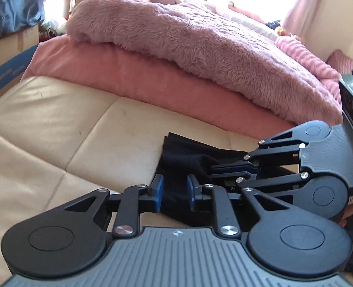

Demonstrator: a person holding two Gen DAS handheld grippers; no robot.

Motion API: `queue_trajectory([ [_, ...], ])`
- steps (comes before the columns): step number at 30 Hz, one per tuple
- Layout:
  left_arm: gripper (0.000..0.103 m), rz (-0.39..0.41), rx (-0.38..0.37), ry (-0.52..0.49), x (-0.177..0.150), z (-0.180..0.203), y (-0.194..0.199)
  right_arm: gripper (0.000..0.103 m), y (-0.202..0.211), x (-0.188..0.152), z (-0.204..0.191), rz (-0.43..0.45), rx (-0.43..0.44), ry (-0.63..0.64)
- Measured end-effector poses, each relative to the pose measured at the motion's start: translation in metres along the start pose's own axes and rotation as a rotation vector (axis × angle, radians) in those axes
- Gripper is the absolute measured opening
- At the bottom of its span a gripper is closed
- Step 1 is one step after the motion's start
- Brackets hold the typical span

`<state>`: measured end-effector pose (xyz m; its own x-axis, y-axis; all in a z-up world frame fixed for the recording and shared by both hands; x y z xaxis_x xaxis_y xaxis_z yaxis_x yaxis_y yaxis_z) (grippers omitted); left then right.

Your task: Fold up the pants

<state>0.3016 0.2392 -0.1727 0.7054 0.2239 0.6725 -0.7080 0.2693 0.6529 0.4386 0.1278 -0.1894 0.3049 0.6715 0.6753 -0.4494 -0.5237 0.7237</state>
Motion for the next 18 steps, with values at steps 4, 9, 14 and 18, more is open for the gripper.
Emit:
queue_trajectory([
  [4, 0.028, 0.006, -0.06, 0.0, -0.002, -0.009, 0.006, 0.004, -0.009, 0.013, 0.003, 0.025, -0.006, -0.02],
  [9, 0.029, -0.046, -0.036, -0.085, -0.006, -0.004, -0.01, 0.004, -0.004, 0.014, 0.012, 0.008, -0.012, -0.022],
  [14, 0.001, -0.047, 0.001, -0.126, -0.009, -0.002, -0.012, 0.005, 0.0, 0.008, 0.015, 0.003, -0.012, -0.022],
  [18, 0.0, 0.004, -0.008, -0.105, -0.007, -0.002, 0.005, 0.005, 0.001, 0.006, 0.018, 0.006, -0.017, -0.042],
])
Point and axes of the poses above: each gripper's, at about its wrist camera, not at the fingertips, and y roughly against the way its jaws point, z to its right, x to its top, the point moved 3 cm from there along -y, roughly the way its jaws point, and after that the axes turned 10 degrees about -x, right-handed, at the moved point
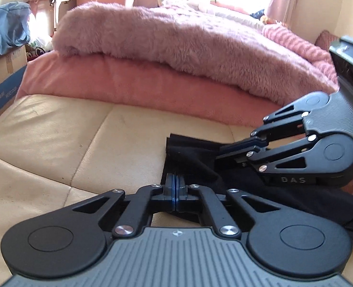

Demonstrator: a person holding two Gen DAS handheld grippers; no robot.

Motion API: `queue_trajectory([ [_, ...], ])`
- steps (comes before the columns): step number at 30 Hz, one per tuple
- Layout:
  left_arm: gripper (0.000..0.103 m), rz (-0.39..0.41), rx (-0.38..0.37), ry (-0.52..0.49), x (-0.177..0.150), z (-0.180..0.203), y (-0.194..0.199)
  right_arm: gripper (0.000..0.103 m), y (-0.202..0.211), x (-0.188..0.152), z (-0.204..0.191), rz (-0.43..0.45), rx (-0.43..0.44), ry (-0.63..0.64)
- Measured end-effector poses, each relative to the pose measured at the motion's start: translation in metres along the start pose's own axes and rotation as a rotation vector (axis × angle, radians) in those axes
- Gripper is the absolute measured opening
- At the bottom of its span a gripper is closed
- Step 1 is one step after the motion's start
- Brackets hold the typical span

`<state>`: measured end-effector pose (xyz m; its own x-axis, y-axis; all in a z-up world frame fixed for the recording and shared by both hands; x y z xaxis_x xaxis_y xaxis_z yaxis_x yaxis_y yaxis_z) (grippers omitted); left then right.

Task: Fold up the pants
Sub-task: 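Open the left tool and withdraw it while the right tool holds the trouser corner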

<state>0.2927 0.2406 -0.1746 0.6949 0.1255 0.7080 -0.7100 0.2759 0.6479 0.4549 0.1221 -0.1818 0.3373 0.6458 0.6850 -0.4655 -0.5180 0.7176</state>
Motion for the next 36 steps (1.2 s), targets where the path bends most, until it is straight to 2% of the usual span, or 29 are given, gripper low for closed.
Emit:
queue_trajectory([
  [7, 0.0, -0.033, 0.015, 0.113, -0.009, -0.022, 0.011, 0.006, 0.005, 0.003, 0.001, 0.011, -0.01, 0.002],
  [9, 0.0, -0.03, -0.004, 0.148, -0.009, -0.025, 0.012, 0.006, 0.005, 0.006, 0.002, 0.015, -0.018, 0.001],
  [11, 0.0, -0.012, -0.017, 0.158, -0.007, -0.025, 0.012, 0.006, 0.003, 0.01, 0.002, 0.017, 0.01, -0.01],
  [13, 0.0, -0.009, -0.013, 0.157, -0.006, -0.025, 0.01, 0.007, -0.001, 0.016, -0.002, 0.025, -0.02, 0.024],
  [14, 0.0, -0.01, -0.016, 0.159, -0.005, -0.025, 0.009, 0.007, -0.004, 0.02, -0.003, 0.034, -0.029, 0.036],
  [16, 0.0, -0.012, -0.014, 0.154, -0.005, -0.024, 0.009, 0.021, -0.012, 0.027, 0.0, 0.039, -0.018, 0.027],
  [19, 0.0, -0.014, -0.015, 0.15, -0.006, -0.024, 0.009, 0.021, -0.027, 0.035, 0.003, 0.019, -0.013, 0.032],
  [20, 0.0, -0.013, -0.016, 0.15, -0.006, -0.024, 0.009, 0.019, -0.031, 0.036, 0.003, 0.009, -0.004, 0.033],
  [21, 0.0, -0.013, -0.017, 0.15, -0.006, -0.024, 0.009, 0.007, -0.034, 0.035, 0.002, 0.004, 0.001, 0.037],
  [22, 0.0, -0.013, -0.016, 0.149, -0.006, -0.024, 0.009, 0.001, -0.035, 0.034, 0.001, 0.002, 0.0, 0.042],
  [29, 0.0, -0.019, -0.011, 0.152, -0.008, -0.025, 0.008, 0.005, -0.038, 0.031, -0.002, 0.002, -0.013, 0.046],
  [32, 0.0, -0.017, -0.012, 0.164, -0.007, -0.026, 0.008, 0.0, -0.038, 0.033, -0.001, 0.002, 0.003, 0.032],
  [36, 0.0, 0.007, -0.009, 0.162, -0.006, -0.025, 0.012, 0.0, -0.023, 0.035, 0.004, 0.068, -0.027, 0.021],
])
Point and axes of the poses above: each gripper's, at about its wrist camera, not at the fingertips, and y roughly against the way its jaws point, z to its right, x to its top, the point moved 3 cm from there along -y, roughly the way its jaws point, and after that the axes turned 10 degrees about -x, right-handed, at the moved point
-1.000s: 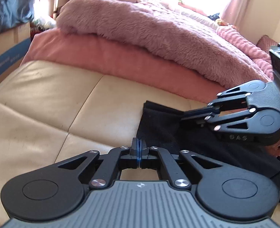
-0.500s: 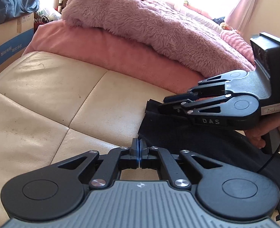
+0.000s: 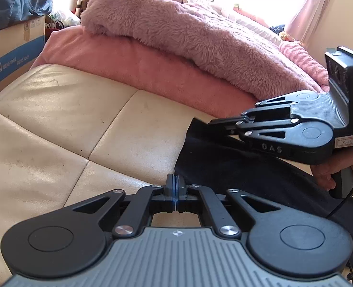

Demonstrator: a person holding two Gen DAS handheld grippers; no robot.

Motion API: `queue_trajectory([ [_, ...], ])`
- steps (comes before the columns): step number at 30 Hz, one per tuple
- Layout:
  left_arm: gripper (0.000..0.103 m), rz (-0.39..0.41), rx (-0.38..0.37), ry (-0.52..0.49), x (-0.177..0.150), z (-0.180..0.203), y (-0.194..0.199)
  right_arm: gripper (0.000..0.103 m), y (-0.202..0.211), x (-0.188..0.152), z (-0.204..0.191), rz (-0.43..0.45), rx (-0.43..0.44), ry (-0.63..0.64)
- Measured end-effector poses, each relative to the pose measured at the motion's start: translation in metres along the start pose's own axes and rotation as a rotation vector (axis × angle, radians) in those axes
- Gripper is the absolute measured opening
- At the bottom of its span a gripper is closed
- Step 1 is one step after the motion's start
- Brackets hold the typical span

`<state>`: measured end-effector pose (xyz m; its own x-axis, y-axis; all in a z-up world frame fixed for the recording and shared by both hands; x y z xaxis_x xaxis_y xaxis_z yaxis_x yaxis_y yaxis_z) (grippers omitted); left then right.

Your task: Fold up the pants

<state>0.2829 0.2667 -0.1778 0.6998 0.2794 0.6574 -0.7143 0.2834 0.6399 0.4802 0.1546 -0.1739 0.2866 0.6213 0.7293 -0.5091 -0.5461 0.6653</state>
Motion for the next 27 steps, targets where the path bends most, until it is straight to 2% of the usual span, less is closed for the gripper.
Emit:
queue_trajectory([
  [5, 0.0, -0.027, 0.025, -0.014, -0.004, -0.002, -0.01, 0.0, -0.011, 0.001, 0.003, -0.024, -0.031, 0.002],
  [8, 0.0, -0.029, 0.022, -0.01, -0.003, -0.003, -0.009, 0.0, -0.021, -0.005, 0.005, -0.04, -0.039, -0.041],
  [11, 0.004, -0.015, 0.058, 0.029, -0.002, -0.009, -0.001, 0.0, -0.015, -0.005, 0.011, -0.034, -0.064, -0.096],
  [12, 0.007, 0.003, 0.049, 0.071, -0.001, -0.013, 0.005, 0.008, -0.009, -0.005, 0.012, -0.027, -0.078, -0.095],
  [14, 0.014, 0.033, 0.009, 0.17, -0.002, -0.02, 0.018, 0.011, 0.007, -0.007, 0.017, -0.017, -0.088, -0.099],
  [17, 0.037, 0.081, -0.049, 0.324, -0.007, -0.023, 0.032, 0.011, 0.037, -0.015, 0.023, -0.015, -0.11, -0.141],
  [18, 0.049, 0.093, -0.081, 0.383, -0.011, -0.023, 0.033, 0.011, 0.048, -0.02, 0.025, -0.017, -0.12, -0.162],
  [19, 0.055, 0.101, -0.118, 0.44, -0.015, -0.023, 0.033, 0.011, 0.06, -0.026, 0.025, -0.018, -0.127, -0.184],
  [22, 0.056, 0.105, -0.198, 0.605, -0.031, -0.021, 0.021, 0.011, 0.1, -0.052, 0.027, -0.027, -0.153, -0.269],
  [24, 0.056, 0.113, -0.199, 0.676, -0.039, -0.019, 0.012, 0.011, 0.129, -0.076, 0.027, -0.046, -0.18, -0.333],
  [27, 0.056, 0.151, -0.189, 0.707, -0.044, -0.017, 0.005, 0.011, 0.176, -0.12, 0.026, -0.064, -0.23, -0.44],
])
Point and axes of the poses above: each gripper's, at about its wrist camera, not at the fingertips, and y roughly against the way its jaws point, z to its right, x to its top, the point moved 3 cm from there along -y, roughly the way its jaws point, and after that the axes turned 10 degrees about -x, right-handed, at the moved point
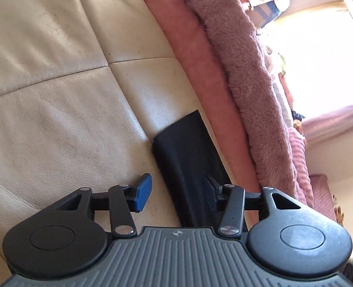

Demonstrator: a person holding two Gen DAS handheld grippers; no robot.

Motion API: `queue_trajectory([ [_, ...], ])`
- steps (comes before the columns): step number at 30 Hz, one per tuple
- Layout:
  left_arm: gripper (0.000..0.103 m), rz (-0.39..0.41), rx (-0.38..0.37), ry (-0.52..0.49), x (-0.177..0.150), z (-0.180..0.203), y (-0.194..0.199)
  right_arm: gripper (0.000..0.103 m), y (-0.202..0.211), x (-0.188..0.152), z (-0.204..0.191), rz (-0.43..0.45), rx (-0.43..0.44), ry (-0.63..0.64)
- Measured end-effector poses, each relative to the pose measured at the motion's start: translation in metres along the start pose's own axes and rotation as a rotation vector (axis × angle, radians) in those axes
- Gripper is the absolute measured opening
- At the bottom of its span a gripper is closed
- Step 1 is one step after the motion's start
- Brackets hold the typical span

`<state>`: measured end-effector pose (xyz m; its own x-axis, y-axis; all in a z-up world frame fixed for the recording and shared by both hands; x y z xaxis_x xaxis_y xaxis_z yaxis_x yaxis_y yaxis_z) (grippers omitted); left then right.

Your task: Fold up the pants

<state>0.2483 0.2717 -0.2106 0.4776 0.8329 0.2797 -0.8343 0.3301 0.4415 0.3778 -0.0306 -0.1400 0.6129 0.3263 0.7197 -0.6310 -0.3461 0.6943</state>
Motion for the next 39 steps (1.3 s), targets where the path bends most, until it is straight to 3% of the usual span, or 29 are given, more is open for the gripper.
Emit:
queue_trajectory([
  [5, 0.054, 0.028, -0.007, -0.042, 0.003, -0.001, -0.009, 0.014, 0.055, -0.075, 0.043, -0.052, -0.104, -0.158],
  [8, 0.036, 0.046, 0.004, -0.029, 0.006, -0.006, -0.012, 0.015, 0.08, -0.113, 0.062, -0.084, -0.143, -0.247],
  [10, 0.012, 0.057, 0.029, -0.012, 0.008, -0.012, -0.013, 0.016, 0.095, -0.132, 0.07, -0.093, -0.163, -0.29],
  [13, 0.007, 0.063, -0.001, 0.029, 0.009, -0.019, -0.012, 0.016, 0.111, -0.151, 0.078, -0.104, -0.188, -0.322],
  [18, 0.003, 0.084, 0.033, -0.106, 0.004, 0.016, -0.006, 0.016, 0.131, -0.166, 0.09, -0.113, -0.23, -0.354],
  [23, 0.003, 0.115, 0.05, -0.403, -0.017, 0.095, 0.007, 0.016, 0.155, -0.184, 0.101, -0.112, -0.254, -0.407],
  [29, 0.003, 0.12, 0.059, -0.795, -0.081, 0.191, 0.011, 0.016, 0.181, -0.192, 0.101, -0.061, -0.227, -0.424],
  [35, 0.003, 0.055, 0.033, -1.186, -0.186, 0.258, -0.016, 0.016, 0.209, -0.199, 0.102, -0.027, -0.229, -0.441],
  [39, 0.003, -0.054, 0.004, -1.418, -0.276, 0.256, -0.041, 0.016, 0.226, -0.218, 0.108, -0.03, -0.243, -0.486],
])
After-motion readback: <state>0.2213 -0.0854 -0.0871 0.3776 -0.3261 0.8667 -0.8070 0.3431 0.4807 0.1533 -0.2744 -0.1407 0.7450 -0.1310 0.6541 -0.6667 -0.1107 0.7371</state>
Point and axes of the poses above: each gripper's, at about its wrist camera, not at the fingertips, and y roughly against the way its jaws point, z to its right, x to its top, the point moved 3 cm from there along -y, roughly the way its jaws point, and after that the axes turned 10 degrees about -x, right-handed, at the moved point
